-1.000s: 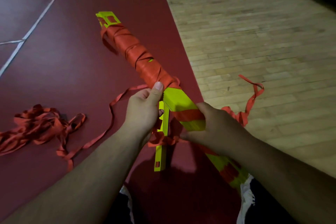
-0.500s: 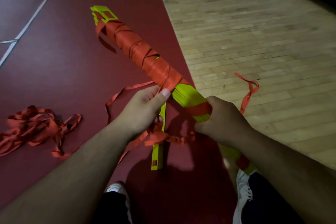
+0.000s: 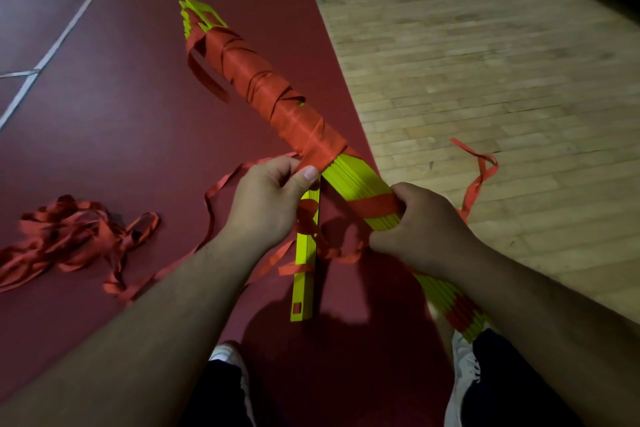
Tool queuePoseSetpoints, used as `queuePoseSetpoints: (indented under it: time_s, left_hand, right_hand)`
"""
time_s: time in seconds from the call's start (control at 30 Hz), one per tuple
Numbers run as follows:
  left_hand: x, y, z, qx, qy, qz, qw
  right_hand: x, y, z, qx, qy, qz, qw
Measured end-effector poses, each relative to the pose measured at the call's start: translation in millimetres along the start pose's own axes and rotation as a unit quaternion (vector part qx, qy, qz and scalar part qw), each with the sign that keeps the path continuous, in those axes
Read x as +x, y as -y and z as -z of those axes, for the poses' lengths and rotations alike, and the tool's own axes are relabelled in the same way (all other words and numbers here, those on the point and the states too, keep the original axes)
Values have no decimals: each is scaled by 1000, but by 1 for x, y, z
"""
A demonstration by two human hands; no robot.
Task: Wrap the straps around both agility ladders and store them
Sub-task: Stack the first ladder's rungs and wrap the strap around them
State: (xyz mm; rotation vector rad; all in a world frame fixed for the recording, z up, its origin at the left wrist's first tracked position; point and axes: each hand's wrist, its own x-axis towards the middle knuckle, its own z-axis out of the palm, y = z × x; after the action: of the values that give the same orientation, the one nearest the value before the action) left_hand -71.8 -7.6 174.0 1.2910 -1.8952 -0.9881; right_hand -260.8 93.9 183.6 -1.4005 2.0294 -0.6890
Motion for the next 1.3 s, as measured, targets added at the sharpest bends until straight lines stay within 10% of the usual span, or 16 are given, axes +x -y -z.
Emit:
queuePoseSetpoints:
  time_s: [0.4, 0.63, 0.97, 1.13, 1.3]
  left_hand:
    - [-3, -14, -8, -252, 90, 105, 958]
    - [-1, -8, 1, -457, 225, 69, 858]
    - [1, 4, 4, -359, 214, 19, 908]
    - [-5, -6, -1, -335, 144, 31, 931]
    - [-3, -5, -10, -281, 11, 148, 948]
  right_hand:
    - [-5, 11, 7, 194, 145, -23, 970]
    - [-9, 10, 10, 307, 261, -5, 915]
    - [-10, -2, 15, 393, 385, -49, 834]
    - [-1, -4, 19, 311, 352, -66, 880]
    - [4, 3, 9, 60, 127, -6, 990]
